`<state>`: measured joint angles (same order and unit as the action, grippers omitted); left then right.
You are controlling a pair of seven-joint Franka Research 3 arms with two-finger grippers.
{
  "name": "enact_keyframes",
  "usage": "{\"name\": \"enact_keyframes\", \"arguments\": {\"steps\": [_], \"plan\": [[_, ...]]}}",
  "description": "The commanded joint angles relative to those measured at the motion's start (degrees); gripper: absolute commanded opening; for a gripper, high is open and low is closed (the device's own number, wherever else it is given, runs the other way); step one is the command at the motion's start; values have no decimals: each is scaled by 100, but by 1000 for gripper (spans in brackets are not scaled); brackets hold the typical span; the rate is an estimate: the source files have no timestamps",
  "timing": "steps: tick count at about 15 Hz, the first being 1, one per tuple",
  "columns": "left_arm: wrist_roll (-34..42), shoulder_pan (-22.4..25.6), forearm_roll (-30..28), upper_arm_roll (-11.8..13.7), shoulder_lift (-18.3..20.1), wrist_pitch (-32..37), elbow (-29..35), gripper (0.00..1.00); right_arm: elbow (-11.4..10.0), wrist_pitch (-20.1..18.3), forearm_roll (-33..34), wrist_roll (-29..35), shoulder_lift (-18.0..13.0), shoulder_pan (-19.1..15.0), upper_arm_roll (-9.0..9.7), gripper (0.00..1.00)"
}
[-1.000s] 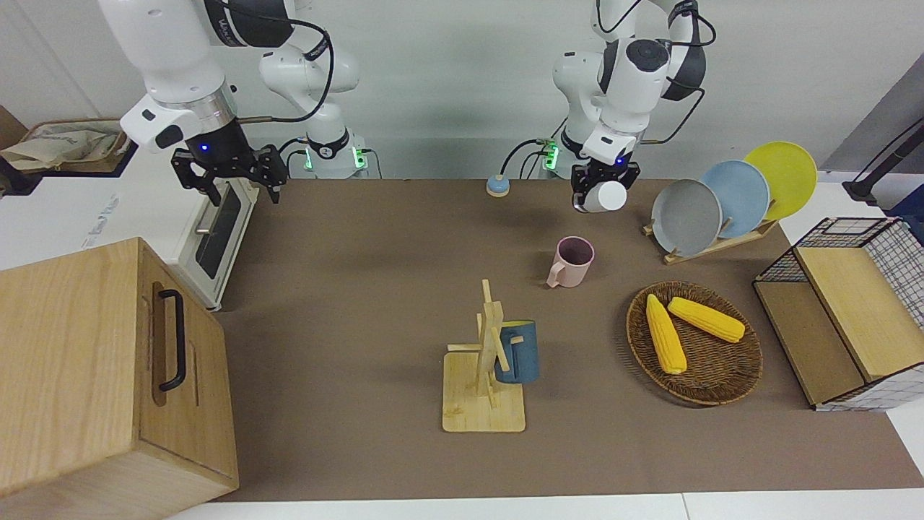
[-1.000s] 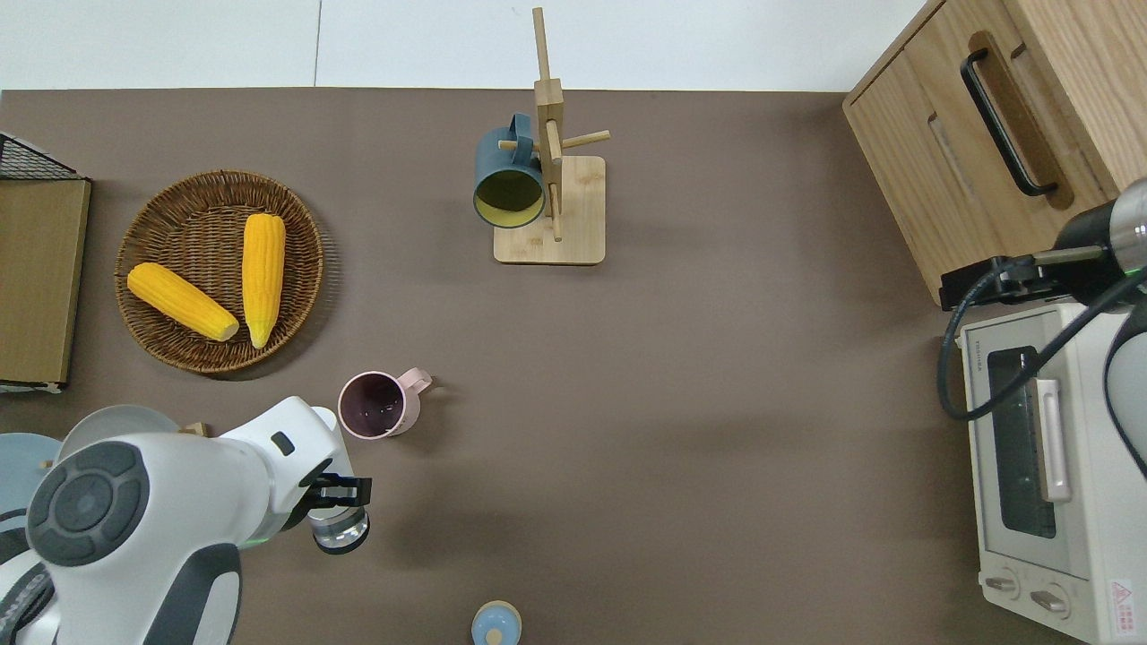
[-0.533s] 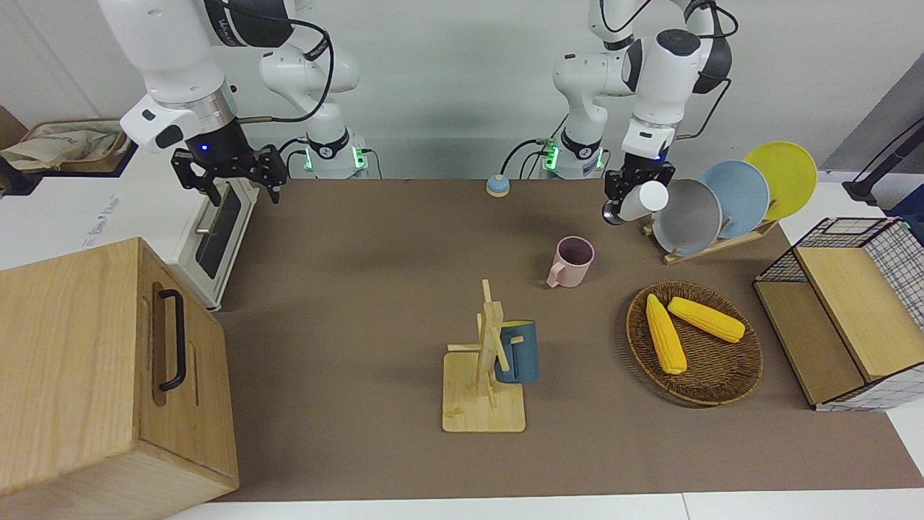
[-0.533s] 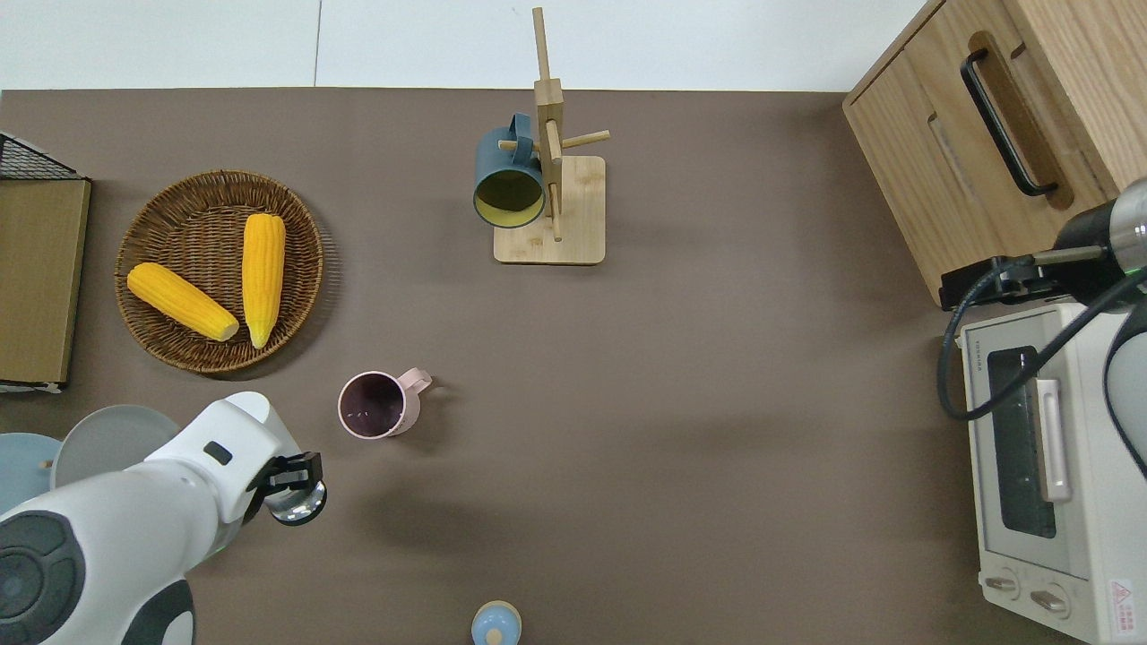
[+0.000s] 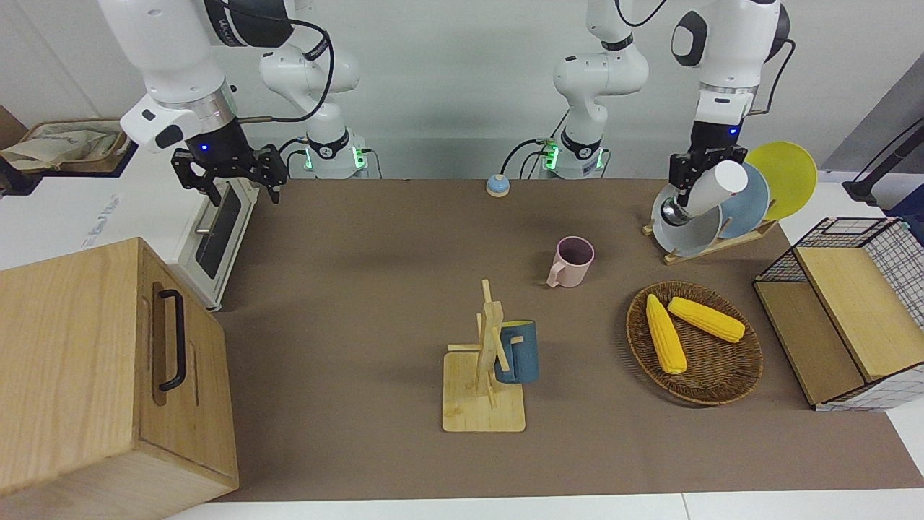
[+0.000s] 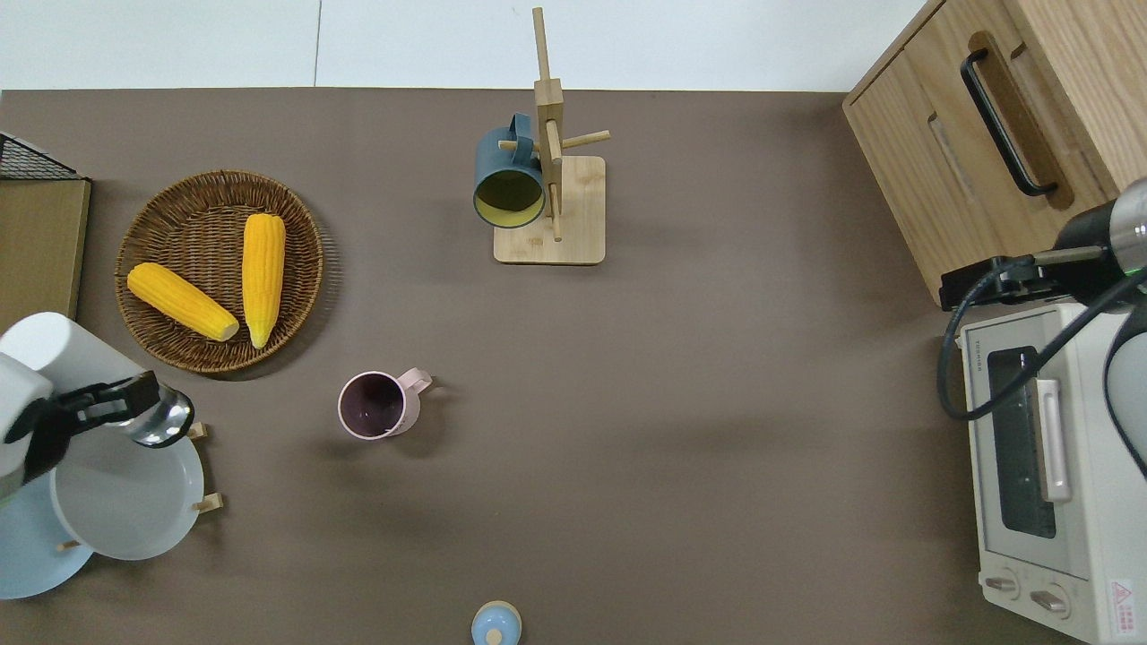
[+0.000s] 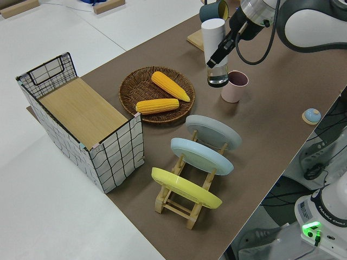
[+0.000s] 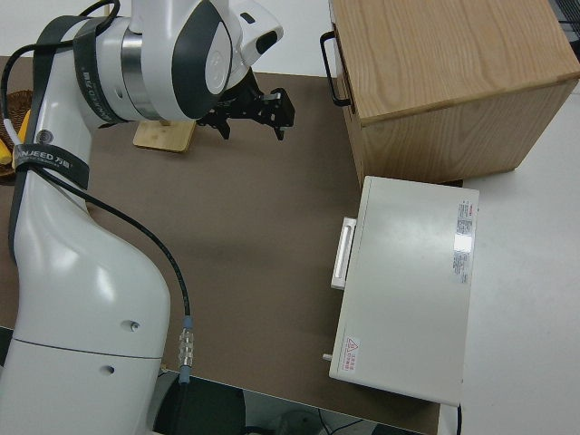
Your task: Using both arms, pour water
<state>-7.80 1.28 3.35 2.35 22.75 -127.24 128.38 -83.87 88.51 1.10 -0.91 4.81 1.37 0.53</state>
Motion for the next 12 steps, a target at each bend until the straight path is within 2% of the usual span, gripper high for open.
{"name": "enact_keyframes", "arguments": {"steps": [1,4,6,9,12], "plan": [[261,21,113,309,-551,24,-1076,0,38,-89,-40,-15,-24,-5,0,990],[454,12,96,660,-1051,24,-1892,0,38,-89,-40,-15,-24,-5,0,990],[770,12,-35,915,-1307,-20,-2123,0,38,-89,-40,-15,-24,-5,0,990],[1218,4,-483,1302,-1615,-599,-2264,0,38,-89,-40,-15,-24,-5,0,990],[1903,12,-905,1635,-1896,-644,-2597,0,38,-89,-40,-15,-24,-5,0,990]]}}
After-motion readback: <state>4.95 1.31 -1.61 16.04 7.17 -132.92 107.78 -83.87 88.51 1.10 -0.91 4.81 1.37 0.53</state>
